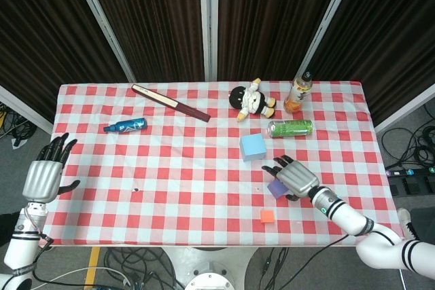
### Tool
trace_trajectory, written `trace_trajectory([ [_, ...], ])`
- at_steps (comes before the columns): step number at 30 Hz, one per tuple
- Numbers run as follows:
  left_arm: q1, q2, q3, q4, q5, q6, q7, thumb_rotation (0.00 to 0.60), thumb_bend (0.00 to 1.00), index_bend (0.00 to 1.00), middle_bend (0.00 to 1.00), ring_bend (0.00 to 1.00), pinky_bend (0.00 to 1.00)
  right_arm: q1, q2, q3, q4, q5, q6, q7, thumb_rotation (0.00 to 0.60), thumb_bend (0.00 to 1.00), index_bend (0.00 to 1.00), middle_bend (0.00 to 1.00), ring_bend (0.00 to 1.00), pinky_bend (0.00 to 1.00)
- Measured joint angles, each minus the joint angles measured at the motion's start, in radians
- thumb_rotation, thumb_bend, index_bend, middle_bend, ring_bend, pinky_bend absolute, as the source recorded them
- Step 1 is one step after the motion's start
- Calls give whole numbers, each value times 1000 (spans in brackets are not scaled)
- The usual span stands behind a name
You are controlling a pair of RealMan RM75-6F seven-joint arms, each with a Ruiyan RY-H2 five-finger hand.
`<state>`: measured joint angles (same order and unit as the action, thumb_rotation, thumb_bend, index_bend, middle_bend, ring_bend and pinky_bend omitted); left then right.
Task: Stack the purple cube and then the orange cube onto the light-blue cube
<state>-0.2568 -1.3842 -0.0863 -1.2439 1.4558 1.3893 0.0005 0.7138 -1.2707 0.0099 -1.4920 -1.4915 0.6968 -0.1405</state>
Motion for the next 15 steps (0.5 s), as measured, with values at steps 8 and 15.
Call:
trace_trajectory([
  [8,2,-1,-5,9,-11,-4,-9,600,0,162,122,77,185,17,-11,-5,15,-11,7,19,600,153,119,309,60,107],
  [15,2,-2,-6,14,-14,-6,-14,600,0,162,122,77,185,27,-24,-13,31,-11,5,24,600,169,132,348,69,108],
])
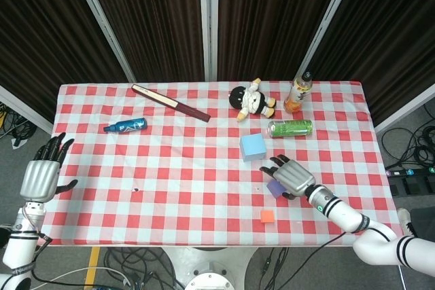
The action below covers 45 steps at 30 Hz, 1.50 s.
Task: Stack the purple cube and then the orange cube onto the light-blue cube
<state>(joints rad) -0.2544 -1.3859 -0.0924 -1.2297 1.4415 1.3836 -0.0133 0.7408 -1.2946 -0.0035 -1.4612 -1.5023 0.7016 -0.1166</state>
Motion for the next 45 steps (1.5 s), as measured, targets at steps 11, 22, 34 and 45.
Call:
trace_trajectory([
  [11,1,-1,-2,3,-1,2,-4,600,0,162,122,77,185,-3,-1,3,4,-3,46,18,600,185,199,429,124,111],
  [22,1,1,-2,1,-1,0,-8,600,0,162,122,77,185,-7,85,92,-80,53,142,55,600,197,206,441,136,116],
  [34,-1,-1,4,5,4,-9,-20,600,0,162,122,76,185,75,45,192,-115,364,99,-175,600,196,206,442,152,116],
  [45,-2,1,4,8,6,-9,-31,600,0,162,122,76,185,198,-30,215,-34,569,15,-285,600,197,206,443,152,116],
])
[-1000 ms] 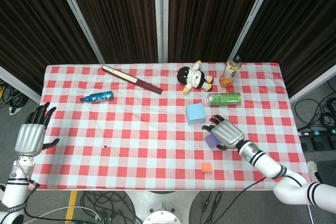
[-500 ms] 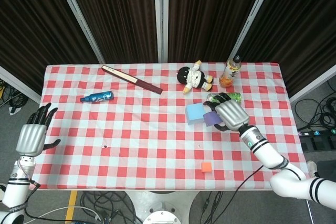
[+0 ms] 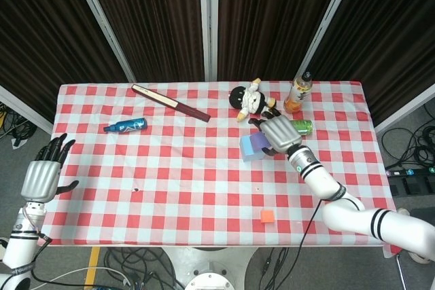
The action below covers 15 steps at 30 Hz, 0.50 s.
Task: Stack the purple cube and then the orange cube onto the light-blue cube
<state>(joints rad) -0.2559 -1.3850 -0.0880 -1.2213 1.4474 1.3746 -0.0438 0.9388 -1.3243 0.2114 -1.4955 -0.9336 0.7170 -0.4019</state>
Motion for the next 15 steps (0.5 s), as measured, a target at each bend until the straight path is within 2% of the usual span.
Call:
trace_trajectory([
  [15,2,15,1,-12,1,-5,-37,600,0,162,122,77,183,60,-34,-37,31,110,7,-59,600,196,206,443,152,116],
])
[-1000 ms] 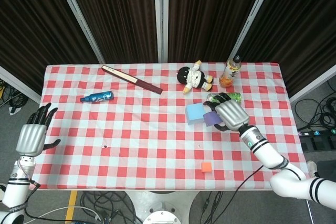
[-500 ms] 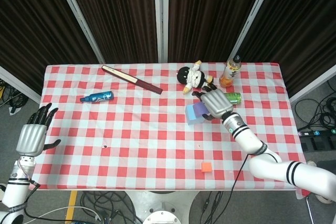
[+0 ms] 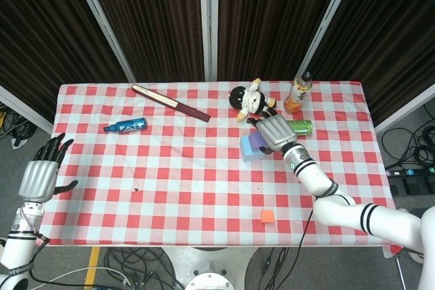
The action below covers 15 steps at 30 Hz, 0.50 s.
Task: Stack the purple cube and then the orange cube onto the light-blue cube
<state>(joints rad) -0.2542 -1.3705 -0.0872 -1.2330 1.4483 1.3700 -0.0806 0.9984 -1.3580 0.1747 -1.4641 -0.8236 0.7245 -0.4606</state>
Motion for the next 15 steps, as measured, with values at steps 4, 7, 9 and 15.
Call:
trace_trajectory([
  [4,1,1,-1,0,0,1,-4,600,0,162,122,77,183,8,-7,-6,0,21,16,-10,600,195,206,443,152,116],
  [7,1,2,-1,0,-1,1,-7,600,0,162,122,77,183,12,-12,-6,-7,40,38,-21,600,195,206,443,152,116],
  [9,1,3,-1,0,-1,1,-10,600,0,162,122,77,183,16,-12,-6,-19,60,54,-35,600,195,206,443,154,116],
  [15,2,7,-2,-3,3,7,-19,600,0,162,122,77,183,29,-7,-10,-72,144,89,-81,600,195,206,444,159,116],
])
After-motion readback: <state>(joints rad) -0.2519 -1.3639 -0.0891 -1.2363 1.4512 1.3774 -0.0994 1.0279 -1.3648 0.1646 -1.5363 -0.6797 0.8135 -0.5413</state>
